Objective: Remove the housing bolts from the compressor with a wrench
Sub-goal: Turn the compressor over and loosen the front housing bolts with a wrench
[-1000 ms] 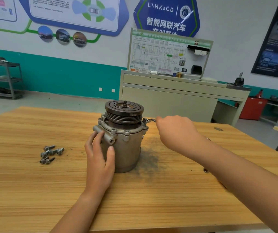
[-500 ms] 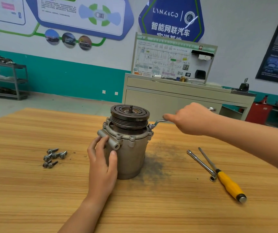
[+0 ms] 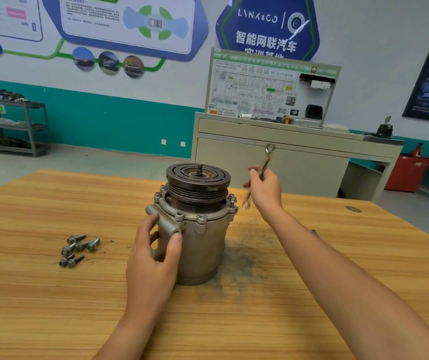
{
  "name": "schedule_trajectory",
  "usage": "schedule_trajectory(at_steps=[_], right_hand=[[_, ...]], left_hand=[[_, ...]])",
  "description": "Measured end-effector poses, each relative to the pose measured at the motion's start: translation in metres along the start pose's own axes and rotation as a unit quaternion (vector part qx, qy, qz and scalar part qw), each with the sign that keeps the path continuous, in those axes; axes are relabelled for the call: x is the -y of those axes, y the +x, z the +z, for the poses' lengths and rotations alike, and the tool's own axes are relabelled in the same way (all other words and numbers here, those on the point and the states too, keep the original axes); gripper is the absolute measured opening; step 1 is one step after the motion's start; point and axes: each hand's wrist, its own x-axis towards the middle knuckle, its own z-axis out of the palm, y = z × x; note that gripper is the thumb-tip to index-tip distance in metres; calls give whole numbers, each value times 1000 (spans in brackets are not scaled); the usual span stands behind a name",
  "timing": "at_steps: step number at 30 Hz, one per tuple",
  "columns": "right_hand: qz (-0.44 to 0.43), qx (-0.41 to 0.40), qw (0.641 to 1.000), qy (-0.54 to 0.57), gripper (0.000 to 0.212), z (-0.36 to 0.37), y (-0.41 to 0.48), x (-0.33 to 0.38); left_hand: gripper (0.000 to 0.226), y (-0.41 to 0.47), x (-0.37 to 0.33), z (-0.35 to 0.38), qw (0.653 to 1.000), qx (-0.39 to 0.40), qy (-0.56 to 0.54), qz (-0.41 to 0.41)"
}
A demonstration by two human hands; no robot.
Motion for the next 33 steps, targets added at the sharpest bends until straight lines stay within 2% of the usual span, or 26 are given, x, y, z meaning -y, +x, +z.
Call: schedule_trajectory(at_steps=[1,3,6,11,14,19,22,24,26,27,29,33], right_hand=[[79,29,994,71,24,1,1,1],[160,126,974,96,20,4,-1,-1],[182,231,955,37,26,10,-10,-1],[207,268,940,39,31,12,-9,-3],[206,297,932,37,29,14,-8,-2],[169,276,946,15,26,21,-4,4],[146,207,966,46,26,13,-10,7],[70,157,985,15,25,-6,-18,9],[-23,125,990,-64,31,-34,-27,13],[-68,122,983,-119,34,-48,-32,16],[-146,146,944,-259,38,-71,-45,24],[-207,176,850,-451,32,-85,-66,45]], left_hand=[[48,0,-1,1,1000,0,8,-2],[56,0,-4,4,1000,-5,24,-7],[48,2,-4,5,999,-20,36,-13],[25,5,-5,3,999,-13,41,-31],[25,5,-3,1,998,-11,42,-39],[32,7,-4,-2,998,-12,40,-37],[31,10,-4,-6,998,-5,57,-15],[35,12,-4,-9,997,6,75,2],[35,13,-3,-10,995,9,94,16],[35,13,-3,-10,995,6,101,23],[37,11,-5,-9,994,-2,103,26],[43,6,-5,-7,995,10,96,29]])
